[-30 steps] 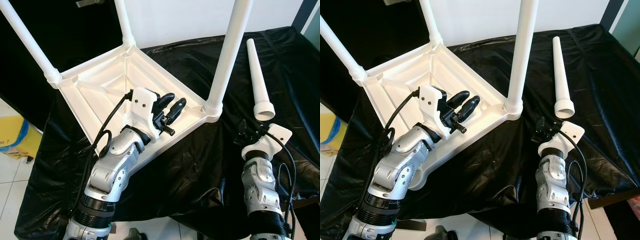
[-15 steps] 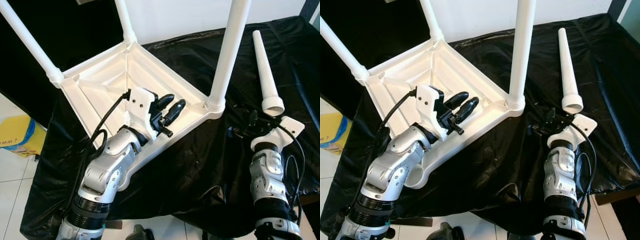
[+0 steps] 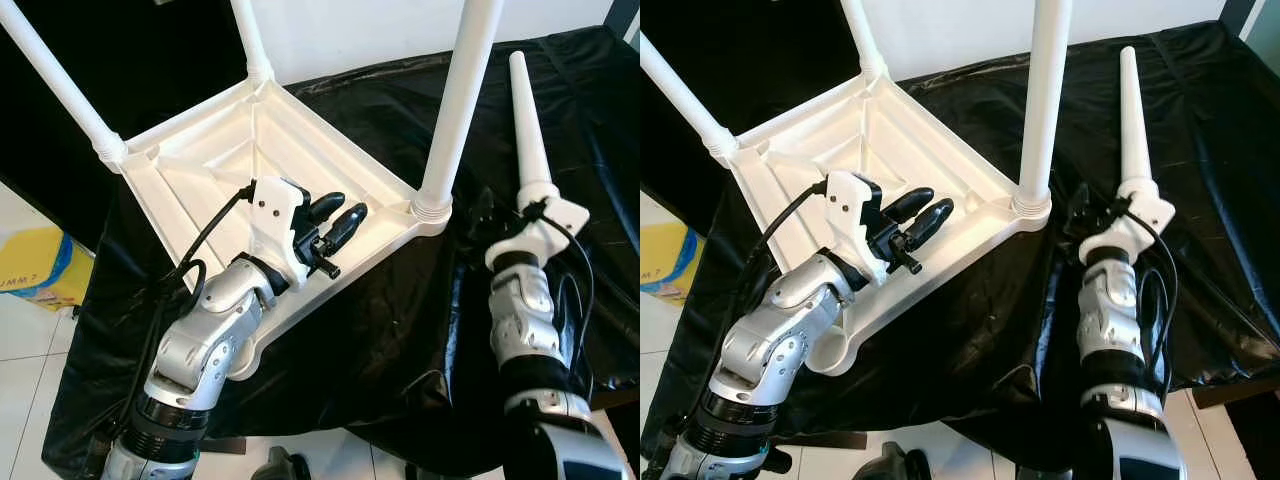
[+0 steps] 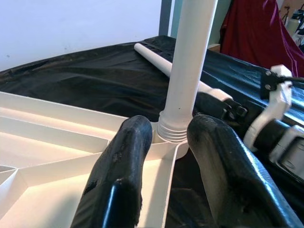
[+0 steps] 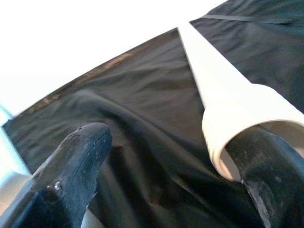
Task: Building children table
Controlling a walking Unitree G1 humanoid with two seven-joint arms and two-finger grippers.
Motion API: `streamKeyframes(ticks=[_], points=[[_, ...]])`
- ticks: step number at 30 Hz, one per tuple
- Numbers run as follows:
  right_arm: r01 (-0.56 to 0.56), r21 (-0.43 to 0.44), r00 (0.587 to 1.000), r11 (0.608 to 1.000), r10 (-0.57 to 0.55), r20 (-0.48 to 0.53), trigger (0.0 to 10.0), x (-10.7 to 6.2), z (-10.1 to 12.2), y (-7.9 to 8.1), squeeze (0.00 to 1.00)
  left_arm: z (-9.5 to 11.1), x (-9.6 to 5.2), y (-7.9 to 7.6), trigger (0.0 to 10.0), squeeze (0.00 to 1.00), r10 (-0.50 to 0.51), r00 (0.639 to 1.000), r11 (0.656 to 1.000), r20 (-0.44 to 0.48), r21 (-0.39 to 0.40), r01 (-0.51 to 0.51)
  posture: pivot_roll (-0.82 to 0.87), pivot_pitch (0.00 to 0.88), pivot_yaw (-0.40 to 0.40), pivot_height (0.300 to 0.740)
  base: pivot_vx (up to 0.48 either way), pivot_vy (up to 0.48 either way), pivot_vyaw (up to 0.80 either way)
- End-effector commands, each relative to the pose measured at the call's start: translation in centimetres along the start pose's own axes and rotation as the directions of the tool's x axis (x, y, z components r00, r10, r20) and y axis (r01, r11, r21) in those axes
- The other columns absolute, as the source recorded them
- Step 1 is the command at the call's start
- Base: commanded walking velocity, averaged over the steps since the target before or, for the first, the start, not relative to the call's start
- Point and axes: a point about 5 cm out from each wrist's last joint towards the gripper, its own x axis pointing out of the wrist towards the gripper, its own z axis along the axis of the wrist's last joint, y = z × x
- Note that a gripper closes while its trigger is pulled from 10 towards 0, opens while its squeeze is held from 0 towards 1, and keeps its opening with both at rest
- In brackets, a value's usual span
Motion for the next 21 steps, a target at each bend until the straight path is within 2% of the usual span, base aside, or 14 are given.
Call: streamKeyframes(ticks=[1, 5, 15, 16, 17, 18, 21], points=[[-0.009, 0.009, 1.0, 1.0, 0.009, -0.014, 10.0, -0.1, -0.5, 0.1, 0.0, 0.0, -0.3, -1.0, 10.0, 0.0, -0.155, 0.988, 0.988, -0.012, 0.004, 0.155, 0.01, 0.174, 0.13, 0.74, 0.0, 0.0, 0.0], [-0.02, 0.014, 0.999, 1.0, 0.021, -0.026, 10.0, 1.0, -0.2, 0.1, 0.0, 0.1, -0.4, -1.0, 10.0, 0.0, -0.145, 0.989, 0.989, -0.014, 0.002, 0.145, 0.02, 0.184, 0.13, 0.74, 0.0, 0.0, 0.0], [-0.048, 0.001, 0.995, 0.999, 0.048, -0.085, 10.0, 2.0, -0.7, 0.0, 0.0, 0.3, -0.7, -0.9, 10.0, 0.0, -0.129, 0.991, 0.992, -0.02, 0.005, 0.129, 0.05, 0.201, 0.134, 0.74, 0.0, 0.0, 0.0], [-0.051, -0.001, 0.994, 0.999, 0.05, -0.094, 6.5, 2.2, -0.8, 0.1, 0.0, 0.3, -0.8, -0.9, 10.0, 0.0, -0.125, 0.992, 0.992, -0.023, 0.004, 0.125, 0.05, 0.202, 0.136, 0.74, 0.0, 0.0, 0.0], [-0.051, -0.001, 0.994, 0.999, 0.05, -0.094, 6.5, 2.2, -0.8, 0.1, 0.0, 0.3, -0.8, -0.9, 10.0, 0.0, -0.125, 0.992, 0.992, -0.023, 0.004, 0.125, 0.05, 0.202, 0.136, 0.74, 0.0, 0.0, 0.0], [-0.052, 0.0, 0.994, 0.999, 0.051, -0.097, 0.8, 2.4, -0.8, 0.2, 0.0, 0.3, -0.8, -1.0, 10.0, 0.0, -0.123, 0.992, 0.992, -0.025, 0.003, 0.123, 0.06, 0.207, 0.138, 0.74, 0.0, 0.0, 0.0], [-0.052, 0.0, 0.994, 0.999, 0.052, -0.098, 0.8, 2.6, -0.8, 0.2, 0.0, 0.3, -0.9, -1.0, 10.0, 0.0, -0.122, 0.992, 0.992, -0.026, 0.002, 0.122, 0.06, 0.207, 0.138, 0.74, 0.0, 0.0, 0.0]])
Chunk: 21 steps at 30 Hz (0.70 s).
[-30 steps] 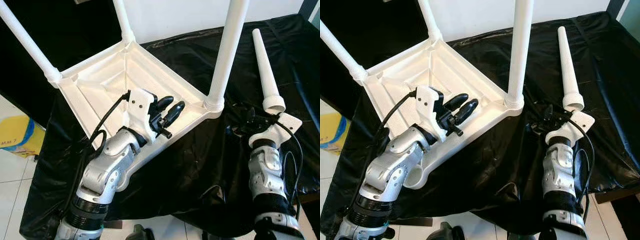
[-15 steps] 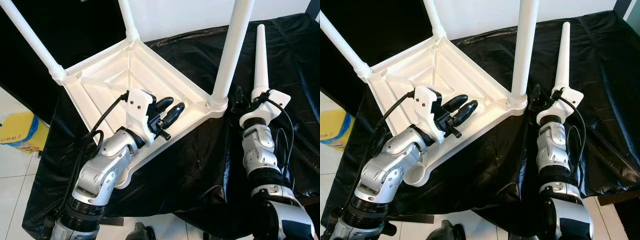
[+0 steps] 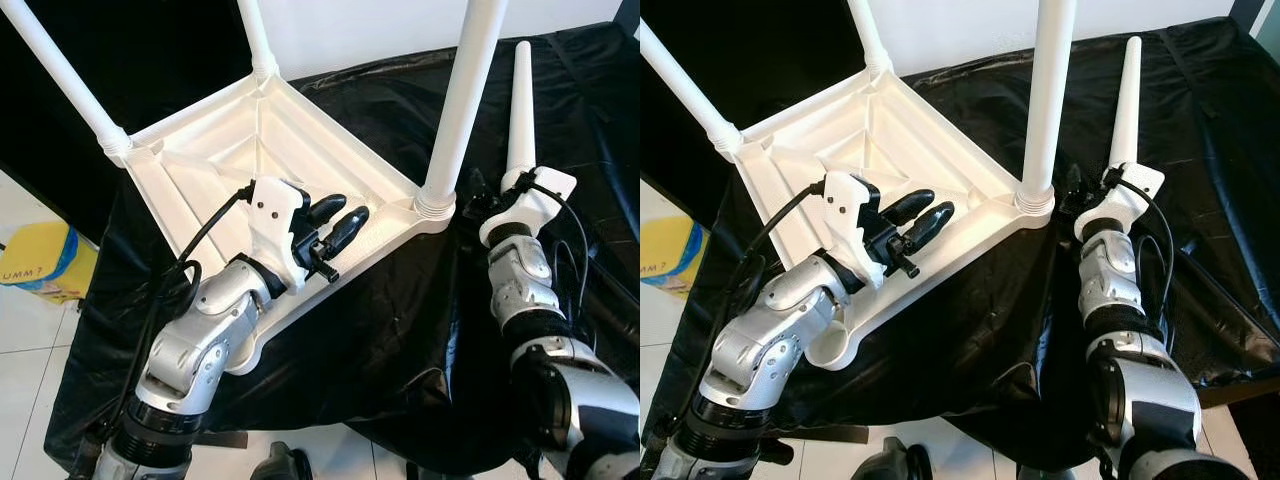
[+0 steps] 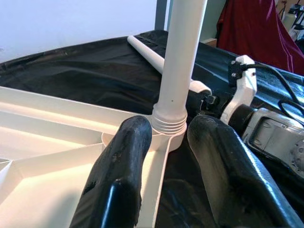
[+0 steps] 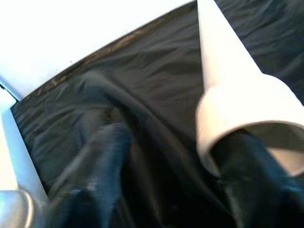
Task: Building children table
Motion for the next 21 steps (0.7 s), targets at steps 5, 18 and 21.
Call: streamKeyframes(ticks=[5, 18, 21], points=[[0.003, 0.009, 1.0, 1.0, -0.003, -0.013, 0.0, 0.3, -0.3, 0.2, 0.0, -0.2, -0.7, -0.6, 10.0, 0.0, -0.082, 0.996, 0.997, -0.033, 0.002, 0.082, 0.09, 0.221, 0.14, 0.74, 0.0, 0.0, 0.0], [0.012, -0.043, 0.999, 0.999, -0.009, 0.048, 0.0, 0.2, 0.2, -0.1, 0.0, -0.2, -1.0, -0.3, 10.0, 0.0, -0.055, 0.997, 0.998, -0.058, 0.023, 0.057, 0.11, 0.206, 0.133, 0.74, 0.0, 0.0, 0.0], [0.003, -0.095, 0.996, 0.995, 0.005, 0.088, 0.0, 0.2, 0.6, 0.1, 0.0, -0.1, -1.0, -0.1, 10.0, 0.0, -0.041, 0.998, 0.999, -0.056, 0.031, 0.043, 0.11, 0.201, 0.127, 0.74, 0.0, 0.0, 0.0]])
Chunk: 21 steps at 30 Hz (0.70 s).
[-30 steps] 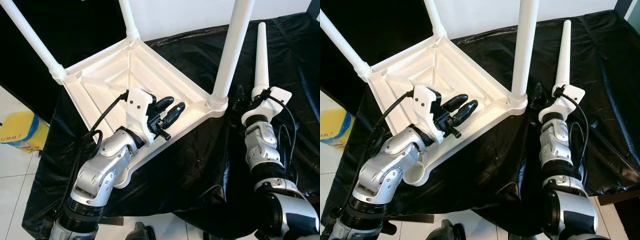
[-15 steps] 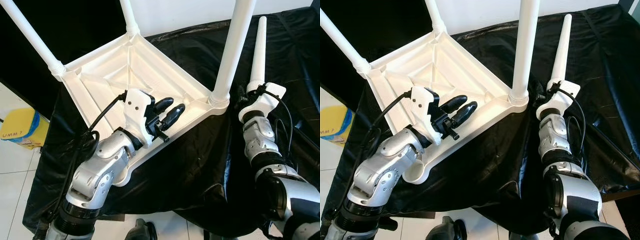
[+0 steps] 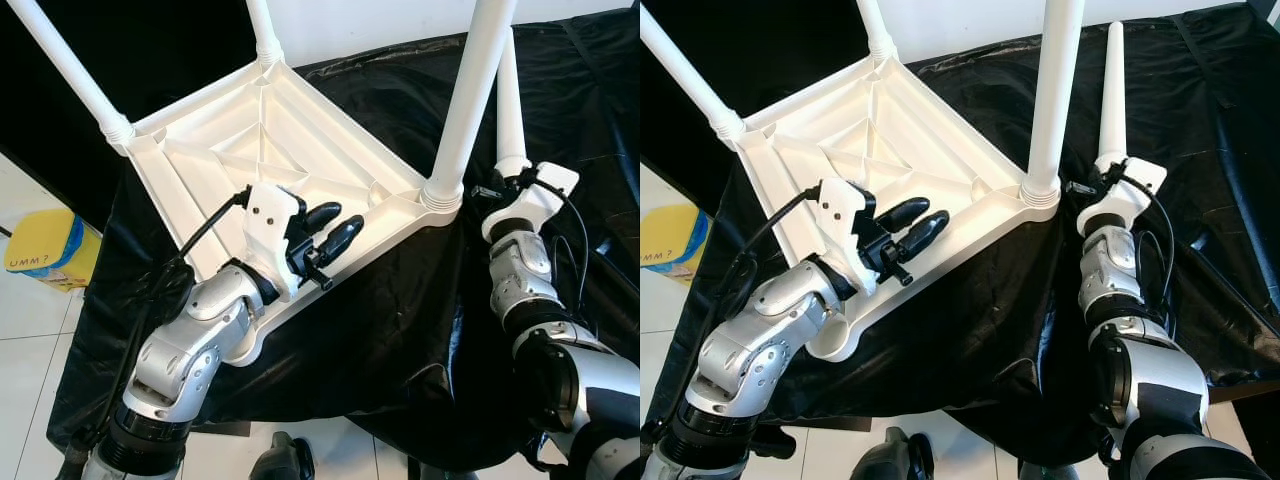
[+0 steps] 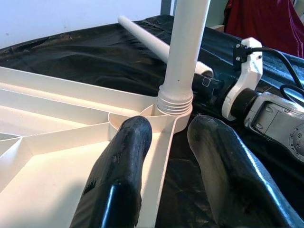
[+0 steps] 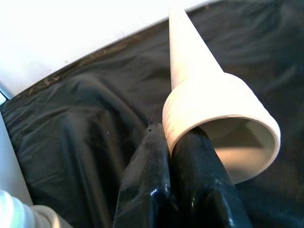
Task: Building children table
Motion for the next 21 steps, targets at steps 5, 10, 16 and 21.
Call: streamKeyframes(ticks=[5, 10, 16, 21], points=[[-0.029, -0.07, 0.997, 0.997, 0.034, 0.074, 10.0, -0.1, 0.8, 0.7, 0.0, 0.1, -0.2, 0.1, 10.0, 0.0, -0.022, 1.0, 1.0, -0.003, 0.011, 0.022, 0.11, 0.192, 0.117, 0.74, 0.0, 0.0, 0.0], [-0.055, -0.11, 0.977, 0.992, 0.076, 0.199, 10.0, 0.3, 3.0, 2.0, 0.0, 0.0, 0.2, 0.7, 10.0, 0.0, 0.019, 1.0, 1.0, -0.001, 0.0, -0.019, 0.07, 0.158, 0.088, 0.74, 0.0, 0.0, 0.0], [-0.09, -0.123, 0.914, 0.988, 0.131, 0.384, 10.0, 0.5, 7.2, 4.1, 0.0, 0.1, 0.8, 1.3, 10.0, 0.0, 0.052, 0.999, 0.999, 0.013, 0.005, -0.052, 0.03, 0.114, 0.07, 0.74, 0.0, 0.0, 0.0], [-0.152, -0.16, 0.738, 0.975, 0.22, 0.638, 10.0, -0.3, 14.2, 7.1, 0.0, 0.7, 1.9, 2.4, 10.0, 0.0, 0.062, 0.996, 0.998, 0.063, 0.027, -0.064, -0.02, 0.062, 0.055, 0.74, 0.0, 0.0, 0.0]])
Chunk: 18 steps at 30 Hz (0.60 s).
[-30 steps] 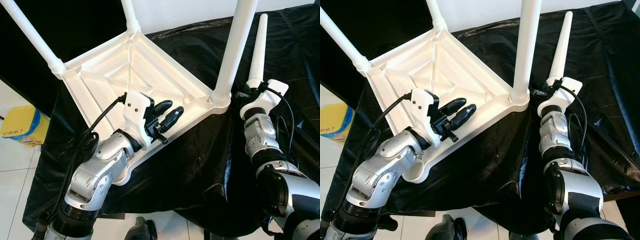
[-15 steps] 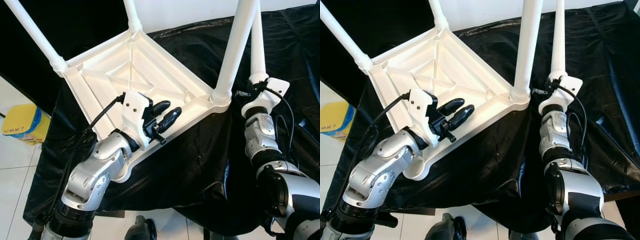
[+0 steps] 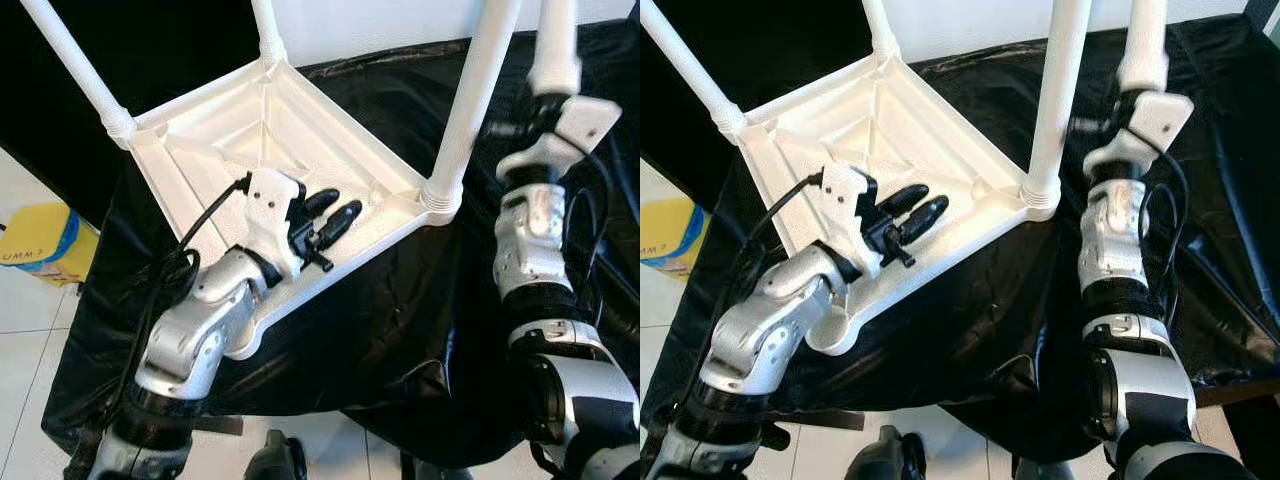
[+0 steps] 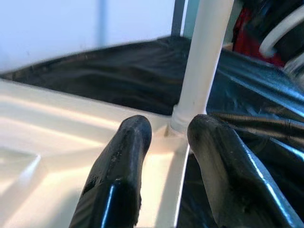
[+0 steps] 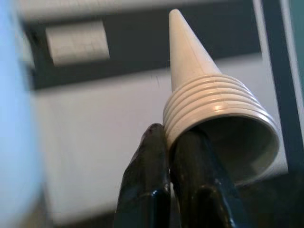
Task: Building children table
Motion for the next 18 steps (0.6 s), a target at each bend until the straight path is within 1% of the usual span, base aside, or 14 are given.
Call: streamKeyframes(ticks=[1, 2, 3, 5, 6, 8, 10, 12, 13, 14, 15, 16, 17, 18], points=[[-0.069, -0.008, 0.977, 0.998, 0.069, 0.204, 10.0, 1.9, 4.3, 2.1, 0.0, 0.0, 0.3, 0.5, 10.0, 0.0, 0.007, 1.0, 1.0, 0.016, 0.013, -0.007, -0.02, 0.054, 0.056, 0.74, 0.0, 0.0, 0.0], [-0.069, -0.008, 0.977, 0.998, 0.069, 0.204, 10.0, 1.9, 4.3, 2.1, 0.0, 0.0, 0.3, 0.5, 10.0, 0.0, 0.007, 1.0, 1.0, 0.016, 0.013, -0.007, -0.02, 0.054, 0.056, 0.74, 0.0, 0.0, 0.0], [-0.088, -0.015, 0.962, 0.996, 0.089, 0.258, 10.0, 2.3, 5.6, 2.6, 0.0, 0.1, 0.5, 0.6, 10.0, 0.0, 0.005, 1.0, 1.0, 0.025, 0.011, -0.005, -0.03, 0.046, 0.057, 0.74, 0.0, 0.0, 0.0], [-0.088, -0.015, 0.962, 0.996, 0.089, 0.258, 10.0, 2.3, 5.6, 2.6, 0.0, 0.1, 0.5, 0.6, 10.0, 0.0, 0.005, 1.0, 1.0, 0.025, 0.011, -0.005, -0.03, 0.046, 0.057, 0.74, 0.0, 0.0, 0.0], [-0.105, -0.019, 0.946, 0.994, 0.105, 0.305, 10.0, 2.7, 6.8, 3.1, 0.0, 0.1, 0.8, 0.7, 10.0, 0.0, 0.004, 1.0, 1.0, 0.031, 0.008, -0.004, -0.03, 0.042, 0.057, 0.74, 0.0, 0.0, 0.0], [-0.105, -0.019, 0.946, 0.994, 0.105, 0.305, 10.0, 2.7, 6.8, 3.1, 0.0, 0.1, 0.8, 0.7, 10.0, 0.0, 0.004, 1.0, 1.0, 0.031, 0.008, -0.004, -0.03, 0.042, 0.057, 0.74, 0.0, 0.0, 0.0], [-0.121, 0.008, 0.921, 0.993, 0.109, 0.374, 10.0, 3.5, 8.9, 3.6, 0.0, 0.0, 1.2, 0.9, 10.0, 0.0, 0.005, 1.0, 0.999, 0.016, 0.032, -0.006, -0.04, 0.032, 0.06, 0.74, 0.0, 0.0, 0.0], [-0.121, 0.008, 0.921, 0.993, 0.109, 0.374, 10.0, 3.5, 8.9, 3.6, 0.0, 0.0, 1.2, 0.9, 10.0, 0.0, 0.005, 1.0, 0.999, 0.016, 0.032, -0.006, -0.04, 0.032, 0.06, 0.74, 0.0, 0.0, 0.0], [-0.128, 0.018, 0.906, 0.992, 0.11, 0.409, 10.0, 3.6, 10.0, 3.9, 0.0, -0.2, 1.3, 1.2, 10.0, 0.0, 0.012, 1.0, 0.999, 0.002, 0.044, -0.013, -0.04, 0.028, 0.063, 0.74, 0.0, 0.0, 0.0], [-0.128, 0.018, 0.906, 0.992, 0.11, 0.409, 10.0, 3.6, 10.0, 3.9, 0.0, -0.2, 1.3, 1.2, 10.0, 0.0, 0.012, 1.0, 0.999, 0.002, 0.044, -0.013, -0.04, 0.028, 0.063, 0.74, 0.0, 0.0, 0.0], [-0.144, 0.023, 0.888, 0.989, 0.119, 0.443, 10.0, 3.7, 11.1, 4.3, 0.0, -0.3, 1.4, 1.5, 10.0, 0.0, 0.022, 1.0, 0.999, -0.006, 0.049, -0.022, -0.05, 0.021, 0.067, 0.74, 0.0, 0.0, 0.0], [-0.144, 0.023, 0.888, 0.989, 0.119, 0.443, 10.0, 3.7, 11.1, 4.3, 0.0, -0.3, 1.4, 1.5, 10.0, 0.0, 0.022, 1.0, 0.999, -0.006, 0.049, -0.022, -0.05, 0.021, 0.067, 0.74, 0.0, 0.0, 0.0], [-0.188, 0.019, 0.874, 0.982, 0.158, 0.46, 10.0, 3.6, 11.8, 5.0, 0.0, -0.4, 1.5, 1.9, 10.0, 0.0, 0.04, 0.999, 0.998, -0.013, 0.052, -0.039, -0.06, 0.019, 0.069, 0.74, 0.0, 0.0, 0.0], [-0.188, 0.019, 0.874, 0.982, 0.158, 0.46, 10.0, 3.6, 11.8, 5.0, 0.0, -0.4, 1.5, 1.9, 10.0, 0.0, 0.04, 0.999, 0.998, -0.013, 0.052, -0.039, -0.06, 0.019, 0.069, 0.74, 0.0, 0.0, 0.0]])
